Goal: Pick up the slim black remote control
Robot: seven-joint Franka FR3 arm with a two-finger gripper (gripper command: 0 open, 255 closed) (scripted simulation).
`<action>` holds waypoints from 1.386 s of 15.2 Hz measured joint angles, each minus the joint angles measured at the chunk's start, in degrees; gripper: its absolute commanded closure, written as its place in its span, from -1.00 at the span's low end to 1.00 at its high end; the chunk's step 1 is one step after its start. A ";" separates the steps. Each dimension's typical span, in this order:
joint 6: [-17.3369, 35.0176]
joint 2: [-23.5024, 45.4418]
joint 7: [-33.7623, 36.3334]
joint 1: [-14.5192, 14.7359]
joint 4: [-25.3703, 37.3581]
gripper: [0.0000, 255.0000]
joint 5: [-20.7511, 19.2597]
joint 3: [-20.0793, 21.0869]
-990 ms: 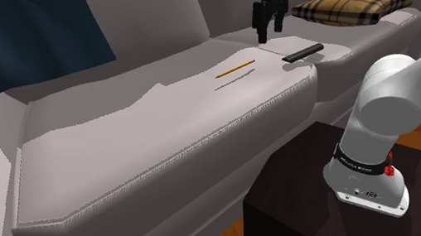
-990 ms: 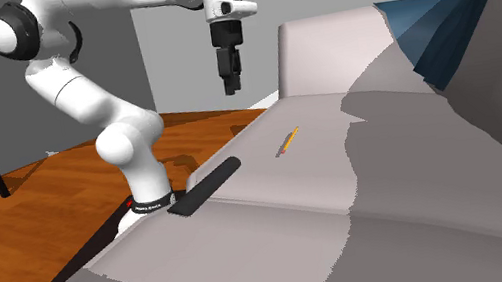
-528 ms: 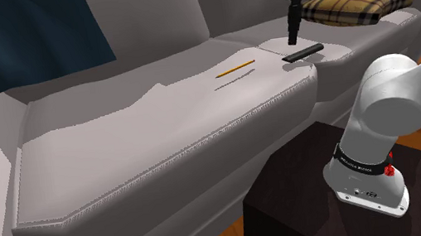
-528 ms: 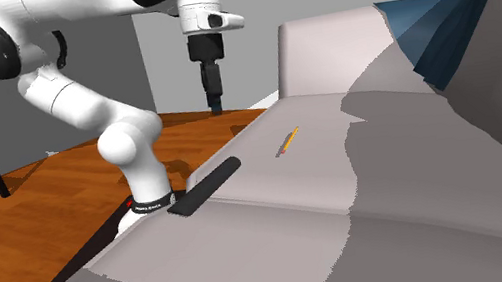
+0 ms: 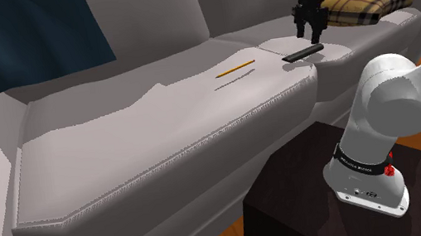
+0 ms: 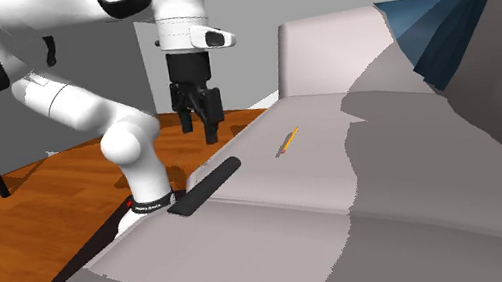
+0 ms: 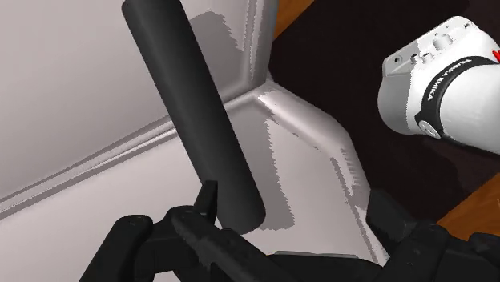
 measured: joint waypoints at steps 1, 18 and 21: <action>0.30 0.67 -3.79 1.12 0.61 -1.00 -1.19 -2.04; 8.75 6.47 -22.97 8.02 1.22 1.00 -9.28 -17.24; 8.55 6.44 -23.05 7.99 1.25 1.00 -9.27 -17.25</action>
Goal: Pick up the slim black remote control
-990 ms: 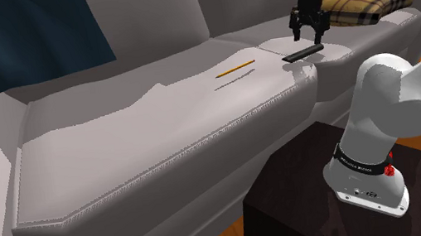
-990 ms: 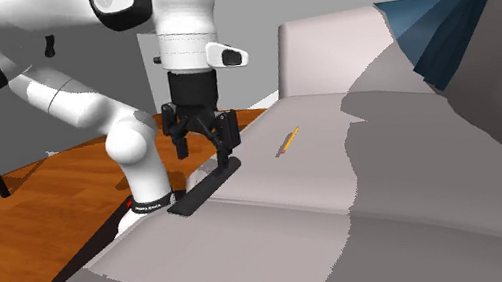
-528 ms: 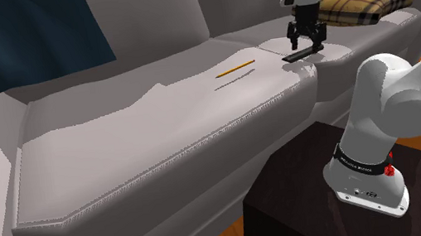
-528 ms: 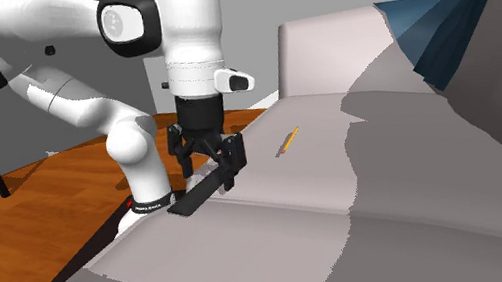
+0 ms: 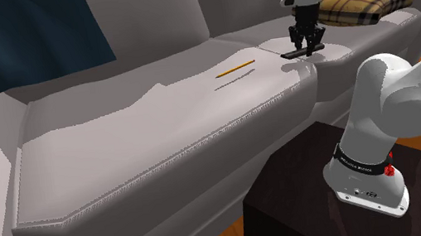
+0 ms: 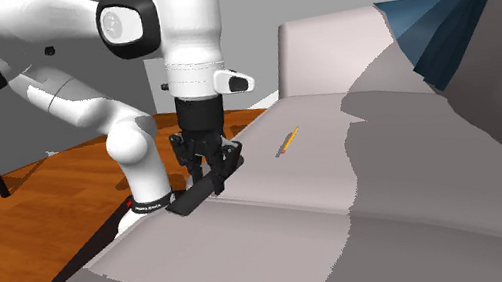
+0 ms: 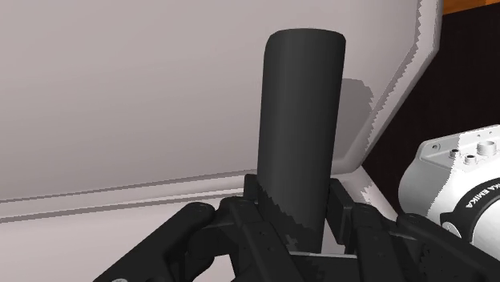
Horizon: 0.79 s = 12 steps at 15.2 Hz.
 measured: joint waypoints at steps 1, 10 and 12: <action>-0.03 0.04 -0.02 0.03 0.04 1.00 0.02 -0.03; -4.32 -0.13 -0.19 0.17 3.47 1.00 1.83 2.45; -5.91 -0.38 -0.27 0.08 4.65 1.00 2.40 3.44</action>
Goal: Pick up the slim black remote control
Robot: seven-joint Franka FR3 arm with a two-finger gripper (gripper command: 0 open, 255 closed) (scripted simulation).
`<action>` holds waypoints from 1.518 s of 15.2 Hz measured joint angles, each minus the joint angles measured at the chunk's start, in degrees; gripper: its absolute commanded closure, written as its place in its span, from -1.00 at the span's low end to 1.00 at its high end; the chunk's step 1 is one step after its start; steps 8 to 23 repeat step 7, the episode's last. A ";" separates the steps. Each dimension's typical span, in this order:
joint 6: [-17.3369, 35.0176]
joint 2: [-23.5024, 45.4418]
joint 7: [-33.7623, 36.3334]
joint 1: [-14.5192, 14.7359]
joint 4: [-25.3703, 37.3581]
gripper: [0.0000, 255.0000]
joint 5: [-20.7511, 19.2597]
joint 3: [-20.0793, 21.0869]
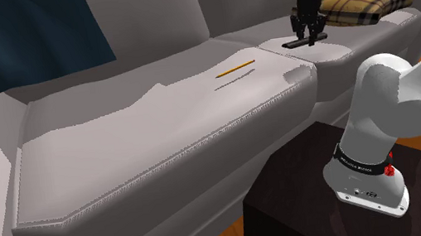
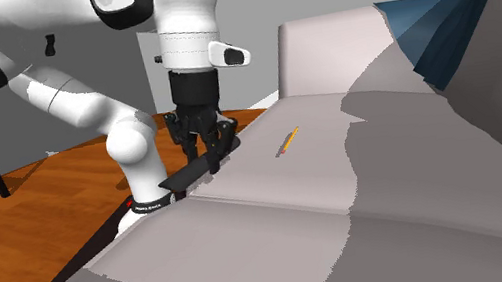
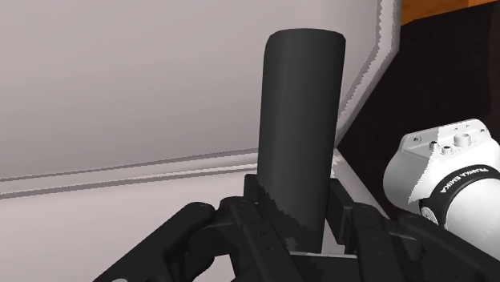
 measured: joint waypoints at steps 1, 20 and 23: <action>-0.65 0.13 -0.09 0.13 0.76 1.00 0.29 0.29; -4.34 0.65 -0.65 0.57 4.84 1.00 1.70 1.94; -4.34 0.65 -0.65 0.57 4.84 1.00 1.70 1.94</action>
